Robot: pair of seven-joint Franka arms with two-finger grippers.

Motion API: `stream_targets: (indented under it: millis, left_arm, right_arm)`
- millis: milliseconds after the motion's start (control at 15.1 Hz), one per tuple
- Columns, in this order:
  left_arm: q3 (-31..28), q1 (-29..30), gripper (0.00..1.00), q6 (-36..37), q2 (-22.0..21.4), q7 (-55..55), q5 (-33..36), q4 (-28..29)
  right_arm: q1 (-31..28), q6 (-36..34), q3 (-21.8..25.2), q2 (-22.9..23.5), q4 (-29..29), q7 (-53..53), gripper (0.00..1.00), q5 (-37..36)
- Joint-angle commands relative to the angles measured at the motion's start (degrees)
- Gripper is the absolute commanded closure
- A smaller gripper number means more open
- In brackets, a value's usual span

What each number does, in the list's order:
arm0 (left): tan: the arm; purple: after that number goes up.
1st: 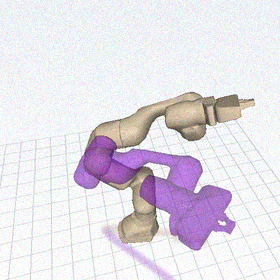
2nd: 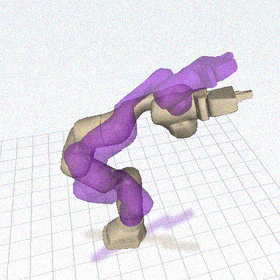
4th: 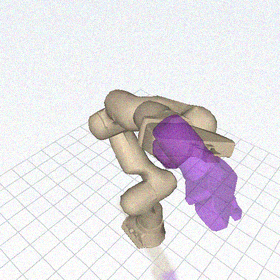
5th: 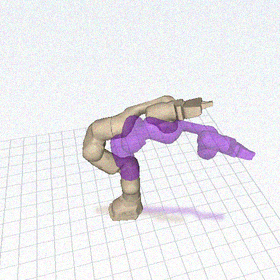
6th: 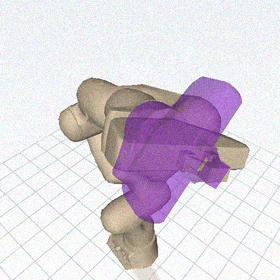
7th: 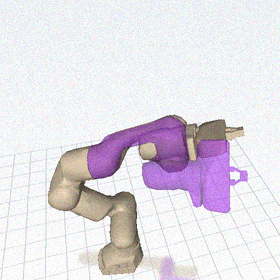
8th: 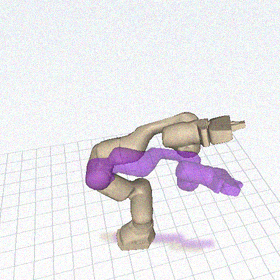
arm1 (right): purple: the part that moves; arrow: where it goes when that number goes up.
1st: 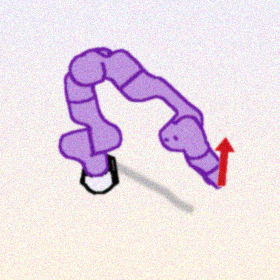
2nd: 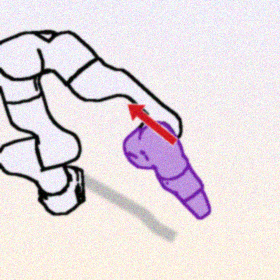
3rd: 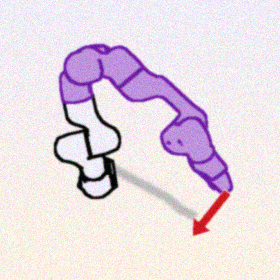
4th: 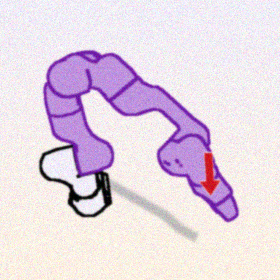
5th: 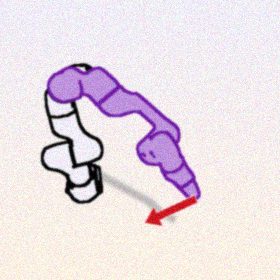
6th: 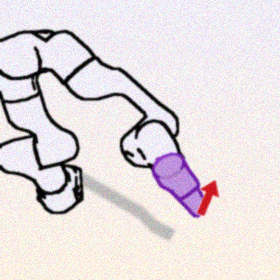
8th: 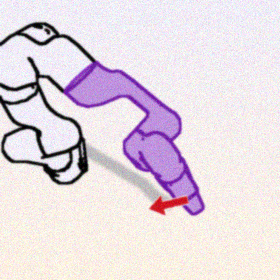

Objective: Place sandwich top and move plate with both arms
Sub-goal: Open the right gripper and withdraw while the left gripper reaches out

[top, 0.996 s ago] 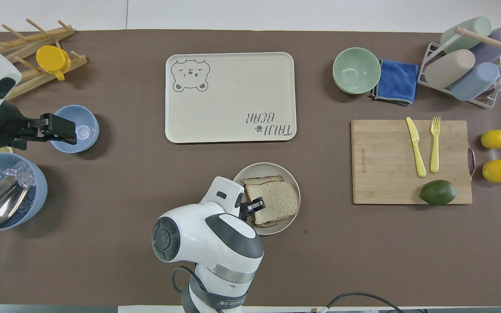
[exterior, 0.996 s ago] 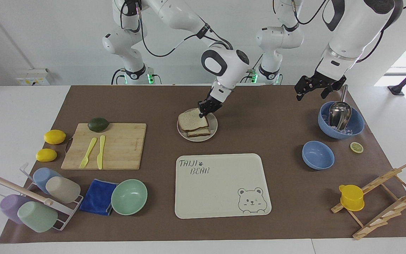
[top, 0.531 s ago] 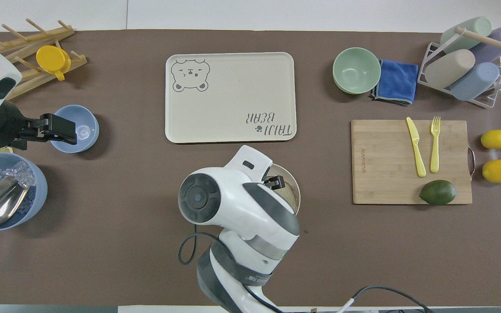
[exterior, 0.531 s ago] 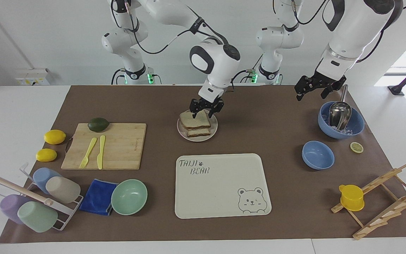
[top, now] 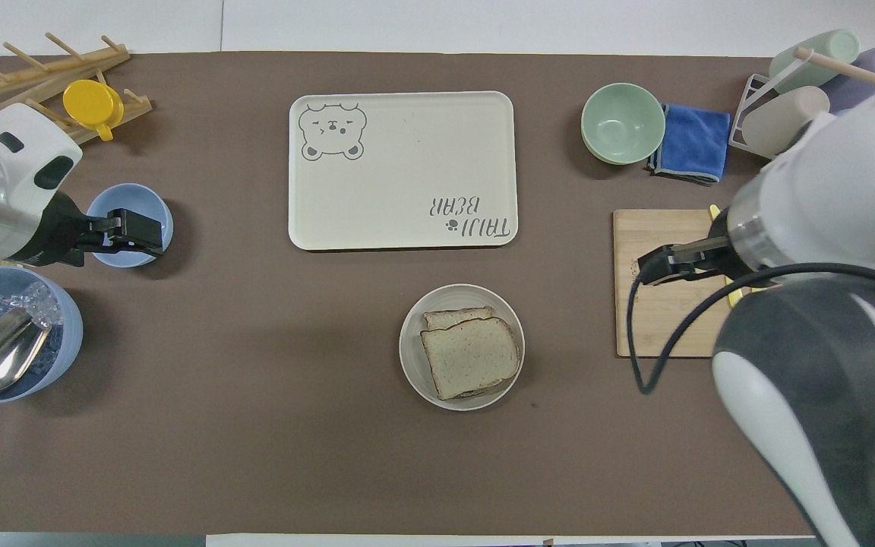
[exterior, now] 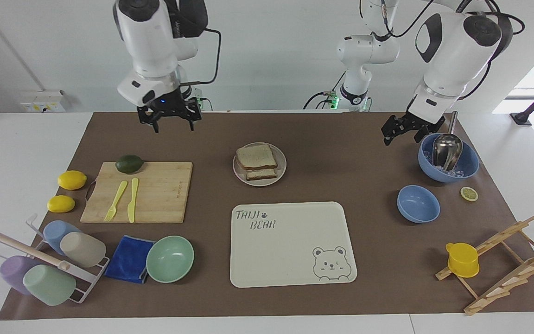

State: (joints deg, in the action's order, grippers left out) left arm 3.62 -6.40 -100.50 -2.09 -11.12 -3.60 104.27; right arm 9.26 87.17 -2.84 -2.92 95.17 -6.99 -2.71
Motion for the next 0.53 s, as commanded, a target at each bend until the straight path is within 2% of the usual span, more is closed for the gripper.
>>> stream_targets:
  millis: [0, 265, 465]
  left_arm:
    - [0.16, -2.98, 0.0, -6.63, -1.0, -1.61, -2.98, 6.11]
    - [0.16, -9.4, 0.0, -11.3, 4.18, -6.19, -3.95, 6.65]
    - [0.16, -12.74, 0.0, -14.54, 5.16, -7.24, -5.09, 8.66]
  right_arm:
    - [-3.8, -5.43, -0.94, 2.21, -5.78, 1.37, 0.0, 1.48]
    - [-5.73, -8.68, -0.85, 1.69, -5.7, 1.28, 0.0, 1.57]
    - [-8.37, -7.81, -0.76, 1.95, -5.61, 1.28, 0.0, 3.06]
